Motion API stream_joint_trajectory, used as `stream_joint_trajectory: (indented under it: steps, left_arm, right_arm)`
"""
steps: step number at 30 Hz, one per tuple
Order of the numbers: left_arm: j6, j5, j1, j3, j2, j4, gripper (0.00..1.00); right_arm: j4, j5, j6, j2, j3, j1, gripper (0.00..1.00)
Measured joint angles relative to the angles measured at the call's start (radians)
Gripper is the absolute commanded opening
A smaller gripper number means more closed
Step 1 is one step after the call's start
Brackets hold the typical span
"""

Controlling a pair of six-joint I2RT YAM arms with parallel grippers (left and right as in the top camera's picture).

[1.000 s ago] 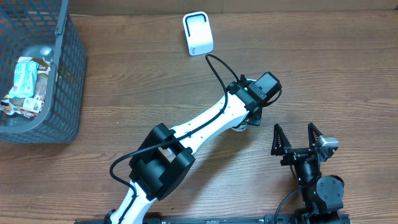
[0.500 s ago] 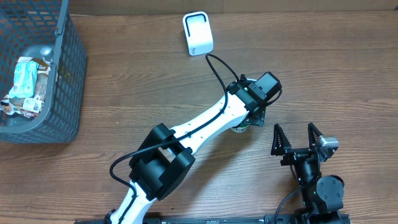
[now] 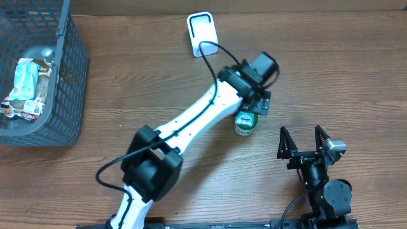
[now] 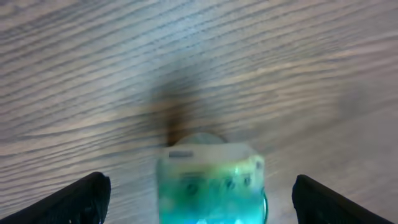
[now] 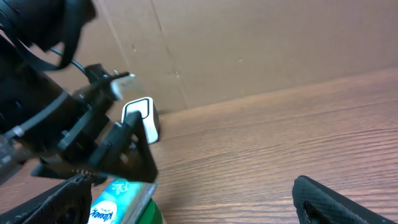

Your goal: Scan the item barcode

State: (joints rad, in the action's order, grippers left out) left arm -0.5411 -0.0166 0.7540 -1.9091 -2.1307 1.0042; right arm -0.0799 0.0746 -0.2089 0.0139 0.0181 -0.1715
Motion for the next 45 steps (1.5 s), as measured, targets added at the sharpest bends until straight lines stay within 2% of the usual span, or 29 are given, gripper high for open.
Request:
stream_joint_trajectory:
  steps: [8, 11, 13, 16, 19, 21, 23, 41, 45]
  left_arm:
    - [0.180, -0.377, -0.162, -0.003, 0.009, 0.045, 0.78]
    - [0.238, -0.477, -0.203, -0.003, 0.008, 0.071, 0.62]
    - [0.267, -0.517, -0.220, -0.003, 0.008, 0.092, 0.56]
    - [0.302, -0.552, -0.224, -0.003, 0.009, 0.100, 0.53]
    - [0.326, -0.573, -0.217, 0.003, 0.008, 0.100, 0.65]
    - [0.345, -0.582, -0.206, 0.020, 0.008, 0.101, 0.61]
    - [0.356, -0.584, -0.200, 0.033, 0.009, 0.103, 0.54]
    - [0.360, -0.574, -0.192, 0.096, 0.009, 0.068, 0.44]
    - [0.357, -0.573, -0.186, 0.123, 0.008, 0.043, 0.44]
  right_arm:
    - [0.000, 0.000, 0.000, 0.000, 0.000, 0.000, 1.00]
    - [0.000, 0.000, 0.000, 0.000, 0.000, 0.000, 1.00]
    - [0.000, 0.000, 0.000, 0.000, 0.000, 0.000, 1.00]
    - [0.000, 0.000, 0.000, 0.000, 0.000, 0.000, 1.00]
    - [0.000, 0.000, 0.000, 0.000, 0.000, 0.000, 1.00]
    - [0.000, 0.000, 0.000, 0.000, 0.000, 0.000, 1.00]
    - [0.000, 0.000, 0.000, 0.000, 0.000, 0.000, 1.00]
    - [0.000, 0.000, 0.000, 0.000, 0.000, 0.000, 1.00]
    - [0.000, 0.000, 0.000, 0.000, 0.000, 0.000, 1.00]
